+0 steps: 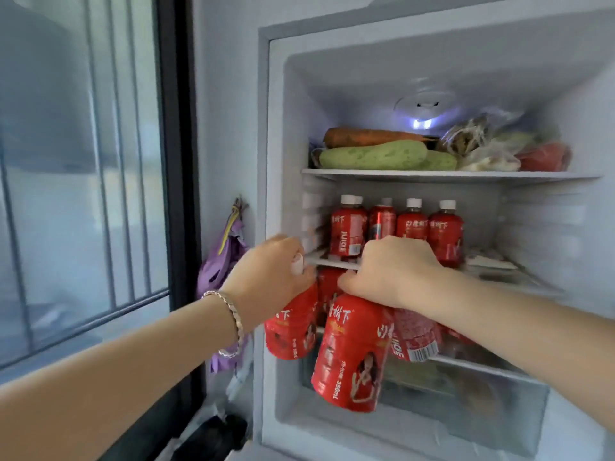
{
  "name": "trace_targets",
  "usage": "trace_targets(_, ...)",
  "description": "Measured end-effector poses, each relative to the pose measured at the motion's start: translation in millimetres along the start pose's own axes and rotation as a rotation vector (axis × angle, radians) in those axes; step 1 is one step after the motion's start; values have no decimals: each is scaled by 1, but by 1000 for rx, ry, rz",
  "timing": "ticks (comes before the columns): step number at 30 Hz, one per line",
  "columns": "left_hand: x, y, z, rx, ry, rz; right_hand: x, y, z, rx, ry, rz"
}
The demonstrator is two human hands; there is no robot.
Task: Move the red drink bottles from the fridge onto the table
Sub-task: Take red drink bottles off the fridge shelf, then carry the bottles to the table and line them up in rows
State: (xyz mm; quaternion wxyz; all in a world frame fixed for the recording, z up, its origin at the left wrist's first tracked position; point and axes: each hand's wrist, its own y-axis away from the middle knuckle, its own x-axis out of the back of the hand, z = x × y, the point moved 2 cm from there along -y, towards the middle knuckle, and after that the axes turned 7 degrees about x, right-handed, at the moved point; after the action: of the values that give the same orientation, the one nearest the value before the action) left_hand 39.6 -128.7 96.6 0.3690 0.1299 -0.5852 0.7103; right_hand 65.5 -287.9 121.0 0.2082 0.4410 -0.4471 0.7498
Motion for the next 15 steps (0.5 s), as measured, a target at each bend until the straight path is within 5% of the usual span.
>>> trace_targets(7, 77, 165, -40, 442, -228, -90, -16, 57, -143, 389, -202, 67)
trace_targets(15, 253, 394, -50, 840, -600, -30, 11, 180, -364, 855, -508, 134)
